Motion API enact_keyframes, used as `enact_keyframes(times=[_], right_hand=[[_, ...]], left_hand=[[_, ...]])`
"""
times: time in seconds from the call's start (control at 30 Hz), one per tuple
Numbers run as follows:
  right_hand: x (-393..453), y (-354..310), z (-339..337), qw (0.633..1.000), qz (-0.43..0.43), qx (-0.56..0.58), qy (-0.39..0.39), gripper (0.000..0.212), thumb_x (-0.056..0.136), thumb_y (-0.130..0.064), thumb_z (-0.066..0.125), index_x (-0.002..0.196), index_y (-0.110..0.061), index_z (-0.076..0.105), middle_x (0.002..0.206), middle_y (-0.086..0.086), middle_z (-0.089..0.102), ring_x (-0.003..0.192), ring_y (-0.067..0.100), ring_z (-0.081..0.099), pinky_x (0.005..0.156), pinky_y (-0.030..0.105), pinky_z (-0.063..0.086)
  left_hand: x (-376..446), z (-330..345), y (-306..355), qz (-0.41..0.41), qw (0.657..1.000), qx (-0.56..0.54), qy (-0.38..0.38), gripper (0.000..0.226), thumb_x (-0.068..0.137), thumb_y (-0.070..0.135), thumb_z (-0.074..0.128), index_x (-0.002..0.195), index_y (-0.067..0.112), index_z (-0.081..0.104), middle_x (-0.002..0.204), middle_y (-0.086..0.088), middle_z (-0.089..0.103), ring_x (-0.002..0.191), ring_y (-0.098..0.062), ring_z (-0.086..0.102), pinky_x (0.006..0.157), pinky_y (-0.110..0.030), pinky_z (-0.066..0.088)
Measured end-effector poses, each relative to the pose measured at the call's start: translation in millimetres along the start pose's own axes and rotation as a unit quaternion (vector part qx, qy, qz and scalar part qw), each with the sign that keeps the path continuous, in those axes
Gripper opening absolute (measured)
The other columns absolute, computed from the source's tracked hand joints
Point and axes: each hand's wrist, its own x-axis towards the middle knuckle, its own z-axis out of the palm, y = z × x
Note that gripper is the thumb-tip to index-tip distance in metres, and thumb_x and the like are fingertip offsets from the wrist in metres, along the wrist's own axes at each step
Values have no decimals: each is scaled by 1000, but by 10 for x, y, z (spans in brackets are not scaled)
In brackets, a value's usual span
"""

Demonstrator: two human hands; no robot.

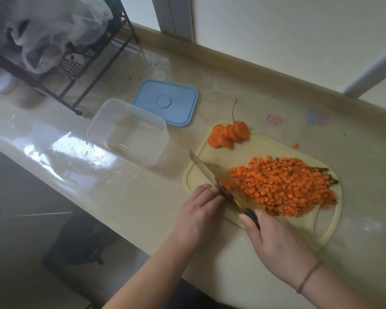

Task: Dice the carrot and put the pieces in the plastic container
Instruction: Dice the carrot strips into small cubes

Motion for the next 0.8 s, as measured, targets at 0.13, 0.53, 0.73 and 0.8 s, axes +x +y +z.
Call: enact_keyframes(times=[0.13, 0.53, 0.73, 0.8], right_hand=[[59, 36, -43, 998, 7, 59, -5, 59, 86, -73, 15, 66, -25, 43, 52, -2, 50, 51, 13, 51, 50, 39, 39], [-164, 19, -137, 997, -9, 72, -11, 58, 88, -73, 21, 66, -23, 42, 69, -12, 56, 56, 14, 52, 51, 30, 35], [-250, 66, -113, 998, 1, 59, -26, 66, 85, -77, 14, 68, -21, 44, 60, 2, 54, 54, 14, 52, 54, 41, 39], [-287, 89, -92, 998, 9, 57, -27, 69, 83, -80, 11, 70, -21, 44, 57, 2, 52, 55, 14, 52, 56, 41, 41]], left_hand=[[-3, -14, -3, 8, 1000, 3, 4, 10, 94, 6, 70, 103, 3, 73, 109, -8, 67, 104, -28, 60, 91, -29, 51], [-53, -18, -10, -19, 998, 13, 54, 9, 90, 5, 71, 98, 5, 75, 101, -6, 67, 96, -29, 59, 86, -36, 51], [-20, 7, 4, -27, 997, 19, 66, 13, 94, 14, 65, 94, 7, 76, 99, -4, 70, 95, -25, 59, 86, -35, 51], [-26, 15, 7, -36, 997, 17, 70, 12, 93, 14, 66, 94, 7, 76, 99, -4, 70, 96, -25, 60, 86, -34, 51]])
